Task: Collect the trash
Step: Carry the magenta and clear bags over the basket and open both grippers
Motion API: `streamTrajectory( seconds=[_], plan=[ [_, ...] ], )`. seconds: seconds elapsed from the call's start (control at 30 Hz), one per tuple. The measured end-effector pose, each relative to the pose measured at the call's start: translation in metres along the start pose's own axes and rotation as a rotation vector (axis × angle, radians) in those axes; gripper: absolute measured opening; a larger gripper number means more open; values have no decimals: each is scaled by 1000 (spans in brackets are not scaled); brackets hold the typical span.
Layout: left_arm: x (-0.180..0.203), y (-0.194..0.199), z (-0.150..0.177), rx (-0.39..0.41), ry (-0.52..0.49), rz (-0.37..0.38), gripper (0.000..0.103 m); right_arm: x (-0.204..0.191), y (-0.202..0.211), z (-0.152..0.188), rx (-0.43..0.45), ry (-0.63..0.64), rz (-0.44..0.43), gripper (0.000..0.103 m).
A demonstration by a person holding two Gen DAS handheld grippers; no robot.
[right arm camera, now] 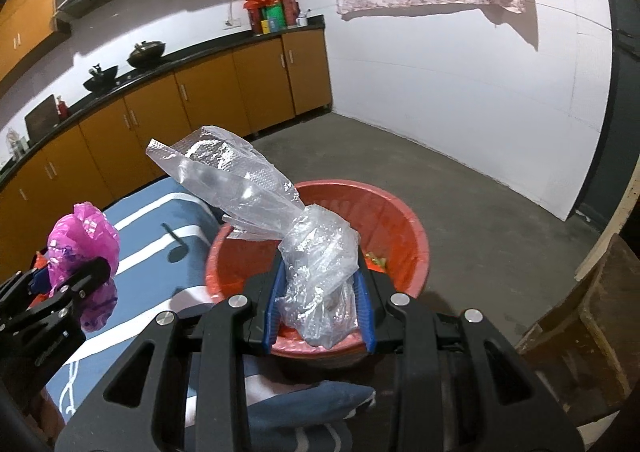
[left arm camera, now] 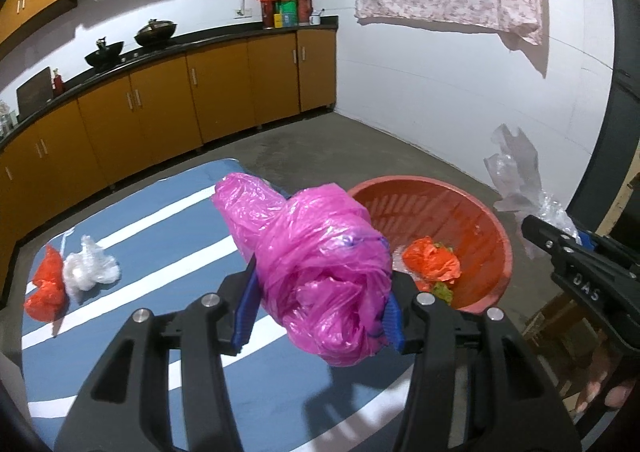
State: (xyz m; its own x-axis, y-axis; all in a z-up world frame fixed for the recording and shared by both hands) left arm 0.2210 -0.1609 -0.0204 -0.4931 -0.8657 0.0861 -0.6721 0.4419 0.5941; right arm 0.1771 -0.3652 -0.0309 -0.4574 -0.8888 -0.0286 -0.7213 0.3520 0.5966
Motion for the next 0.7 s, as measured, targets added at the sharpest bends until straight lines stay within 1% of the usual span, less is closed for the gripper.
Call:
streamTrajectory(
  seconds=[0.27,0.5,0.7],
  plan=[
    [17,-28,-8,-15,7,51,51,6,-21,-7,-23,-6,36,32],
    [30,-57,-14,-31,-6,91,51,7,-39,-13,-32,-3,44,32],
    [34,-73,-16,-40,-16,116,51,10,-48,-13,-43,-17,45,32]
  ],
)
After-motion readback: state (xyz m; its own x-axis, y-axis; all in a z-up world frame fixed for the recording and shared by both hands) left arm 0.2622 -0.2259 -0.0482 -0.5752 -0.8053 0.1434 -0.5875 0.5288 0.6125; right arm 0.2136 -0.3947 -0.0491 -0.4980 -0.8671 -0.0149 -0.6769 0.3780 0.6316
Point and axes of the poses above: each gripper's, at about its wrist camera, not at the fingertips, and y roughly against the way its jaws point, x to its right, z to its underside, the point moved 3 cm from there along -y, roughly the way its jaws point, and after that the axes turned 9 degrees about z, right-handed, at the moved point
